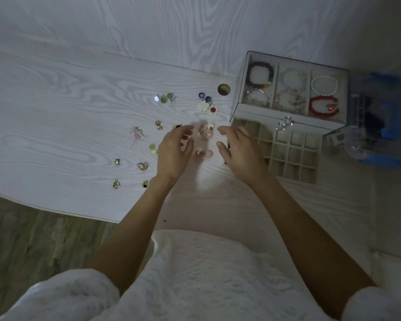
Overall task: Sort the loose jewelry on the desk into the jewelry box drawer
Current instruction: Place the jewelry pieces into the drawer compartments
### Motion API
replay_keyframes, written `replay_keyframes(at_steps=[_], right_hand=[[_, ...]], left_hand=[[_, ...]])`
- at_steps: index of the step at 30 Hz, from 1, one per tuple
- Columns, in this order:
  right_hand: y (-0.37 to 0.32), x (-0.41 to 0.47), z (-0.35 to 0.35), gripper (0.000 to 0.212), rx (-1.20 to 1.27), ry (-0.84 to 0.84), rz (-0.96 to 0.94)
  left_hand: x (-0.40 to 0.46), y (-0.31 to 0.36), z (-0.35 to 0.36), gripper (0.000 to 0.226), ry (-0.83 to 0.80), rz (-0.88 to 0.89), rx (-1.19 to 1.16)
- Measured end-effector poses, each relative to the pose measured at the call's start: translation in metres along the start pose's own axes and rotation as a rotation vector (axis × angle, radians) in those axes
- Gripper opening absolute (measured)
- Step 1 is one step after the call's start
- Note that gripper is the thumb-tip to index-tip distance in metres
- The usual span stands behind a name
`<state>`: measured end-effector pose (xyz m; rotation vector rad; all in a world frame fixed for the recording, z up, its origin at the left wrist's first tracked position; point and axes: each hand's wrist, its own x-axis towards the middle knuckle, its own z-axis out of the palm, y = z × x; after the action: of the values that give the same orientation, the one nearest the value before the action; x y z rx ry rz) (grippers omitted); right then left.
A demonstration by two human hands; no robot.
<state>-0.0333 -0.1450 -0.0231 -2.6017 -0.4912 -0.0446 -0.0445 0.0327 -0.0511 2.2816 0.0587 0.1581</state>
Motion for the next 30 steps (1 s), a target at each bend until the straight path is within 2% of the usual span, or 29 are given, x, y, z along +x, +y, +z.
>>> replay_keyframes(at_steps=[3,6,10,15,20,23,27,30], right_hand=[[-0.005,0.028,0.012,0.034,-0.102,-0.117,-0.032],[-0.003,0.05,0.031,0.036,-0.218,-0.203,-0.006],[-0.002,0.059,0.045,0.025,-0.297,-0.218,0.082],[-0.003,0.05,0.046,0.019,-0.305,-0.186,0.097],[-0.004,0.042,0.04,0.026,-0.181,-0.14,0.11],[0.0,0.026,0.025,0.01,0.0,0.0,0.118],[0.016,-0.002,0.0,0.006,0.211,0.125,0.262],[0.033,-0.021,-0.012,0.004,0.22,0.165,0.36]], left_hand=[[0.018,-0.012,-0.004,0.043,-0.123,0.022,0.106],[0.035,-0.003,-0.001,0.051,-0.274,0.126,0.207],[0.048,0.009,0.007,0.039,-0.384,0.167,0.256],[0.054,0.004,0.015,0.024,-0.367,0.145,0.252],[0.061,0.004,0.023,0.026,-0.385,0.118,0.318],[0.063,0.01,0.028,0.025,-0.375,0.127,0.346],[0.063,0.015,0.031,0.022,-0.407,0.153,0.343],[0.058,0.017,0.033,0.017,-0.367,0.157,0.283]])
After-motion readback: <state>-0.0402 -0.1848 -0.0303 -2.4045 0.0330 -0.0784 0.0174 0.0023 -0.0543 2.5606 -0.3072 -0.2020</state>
